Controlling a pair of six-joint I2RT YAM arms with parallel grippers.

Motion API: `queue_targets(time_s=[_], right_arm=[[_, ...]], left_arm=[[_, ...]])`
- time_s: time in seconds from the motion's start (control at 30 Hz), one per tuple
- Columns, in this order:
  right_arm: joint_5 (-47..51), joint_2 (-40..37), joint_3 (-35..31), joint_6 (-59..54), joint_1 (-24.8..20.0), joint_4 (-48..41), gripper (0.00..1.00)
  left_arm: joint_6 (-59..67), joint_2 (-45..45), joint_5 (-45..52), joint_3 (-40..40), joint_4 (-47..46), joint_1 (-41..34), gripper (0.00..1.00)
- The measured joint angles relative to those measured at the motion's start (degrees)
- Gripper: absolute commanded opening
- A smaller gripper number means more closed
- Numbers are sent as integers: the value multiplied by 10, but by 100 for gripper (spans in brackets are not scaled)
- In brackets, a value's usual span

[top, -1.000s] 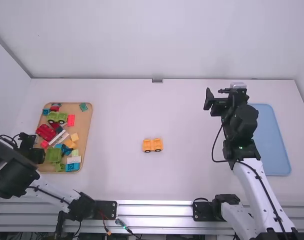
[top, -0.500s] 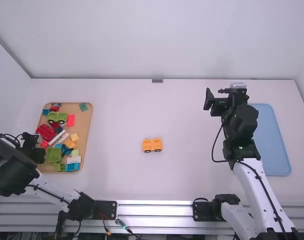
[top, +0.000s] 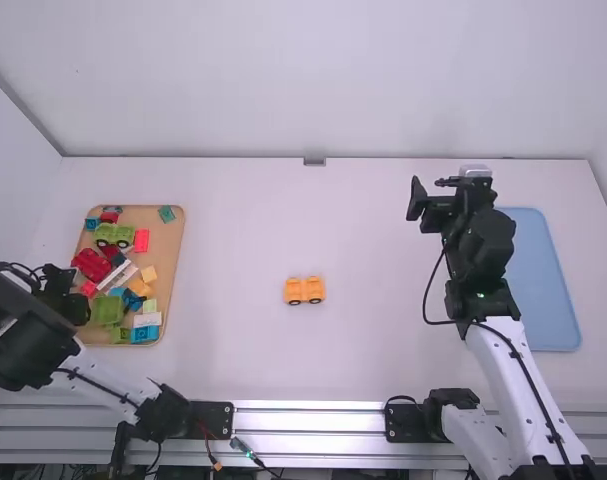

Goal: Assemble lego blocks to make yellow taxi

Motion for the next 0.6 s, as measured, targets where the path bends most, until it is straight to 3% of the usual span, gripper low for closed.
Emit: queue_targets(time_s=[0.23,0.6], right_arm=[[-1,0,0,-2,0,0,99],[-1,0,0,0,0,0,99]], left_arm=[[-1,0,-2,5,-11,0,47],[-9,0,-2,10,-9,0,47]])
